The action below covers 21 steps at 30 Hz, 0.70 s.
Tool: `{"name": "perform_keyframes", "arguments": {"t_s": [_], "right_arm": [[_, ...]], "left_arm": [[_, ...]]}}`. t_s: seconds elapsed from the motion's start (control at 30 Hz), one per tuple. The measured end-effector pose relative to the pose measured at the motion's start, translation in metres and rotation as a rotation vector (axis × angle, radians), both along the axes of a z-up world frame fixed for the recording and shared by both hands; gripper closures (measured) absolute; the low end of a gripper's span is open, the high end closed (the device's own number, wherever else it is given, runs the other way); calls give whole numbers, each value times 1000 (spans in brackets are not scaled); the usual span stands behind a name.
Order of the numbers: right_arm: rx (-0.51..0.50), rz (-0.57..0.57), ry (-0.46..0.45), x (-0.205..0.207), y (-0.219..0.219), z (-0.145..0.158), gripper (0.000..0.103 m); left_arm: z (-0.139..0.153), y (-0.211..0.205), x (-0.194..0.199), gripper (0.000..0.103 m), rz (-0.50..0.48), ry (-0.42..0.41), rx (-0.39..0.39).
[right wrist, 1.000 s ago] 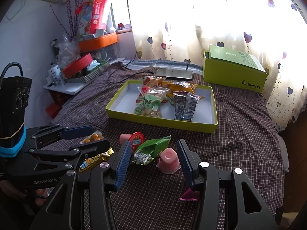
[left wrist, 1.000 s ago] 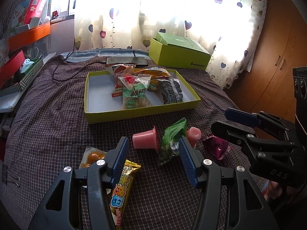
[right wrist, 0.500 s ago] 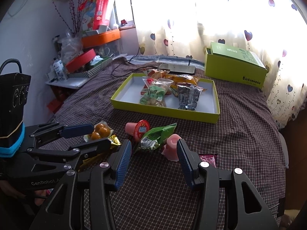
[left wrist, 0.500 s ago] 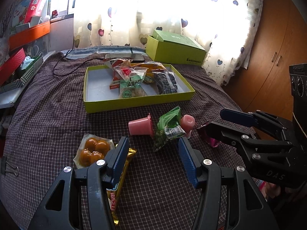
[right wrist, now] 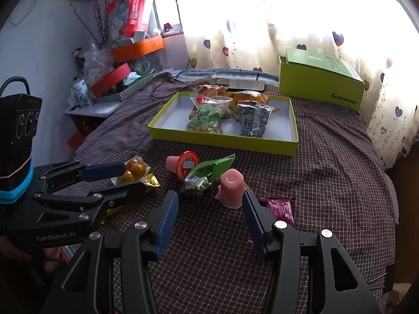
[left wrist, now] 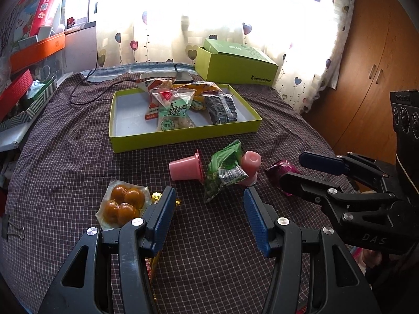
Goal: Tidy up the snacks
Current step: 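Move both tools back over the remaining snacks on the bedspread, then grasp the yellow candy bar with the left tool while the right tool grasps the magenta packet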
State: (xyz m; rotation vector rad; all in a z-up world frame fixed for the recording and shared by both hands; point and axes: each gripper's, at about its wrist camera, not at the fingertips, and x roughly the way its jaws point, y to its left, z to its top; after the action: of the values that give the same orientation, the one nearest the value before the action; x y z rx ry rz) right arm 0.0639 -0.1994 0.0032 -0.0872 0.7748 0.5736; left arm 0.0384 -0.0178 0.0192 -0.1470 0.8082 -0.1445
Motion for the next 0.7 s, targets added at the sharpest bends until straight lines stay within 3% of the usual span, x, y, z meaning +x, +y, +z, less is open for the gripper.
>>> {"name": "perform_keyframes", "arguments": {"t_s": [0.7], "right_arm": [[-13,-81,34,17,-19,-11,52]], "left_arm": [[-29,78,2,48,172,65,10]]}}
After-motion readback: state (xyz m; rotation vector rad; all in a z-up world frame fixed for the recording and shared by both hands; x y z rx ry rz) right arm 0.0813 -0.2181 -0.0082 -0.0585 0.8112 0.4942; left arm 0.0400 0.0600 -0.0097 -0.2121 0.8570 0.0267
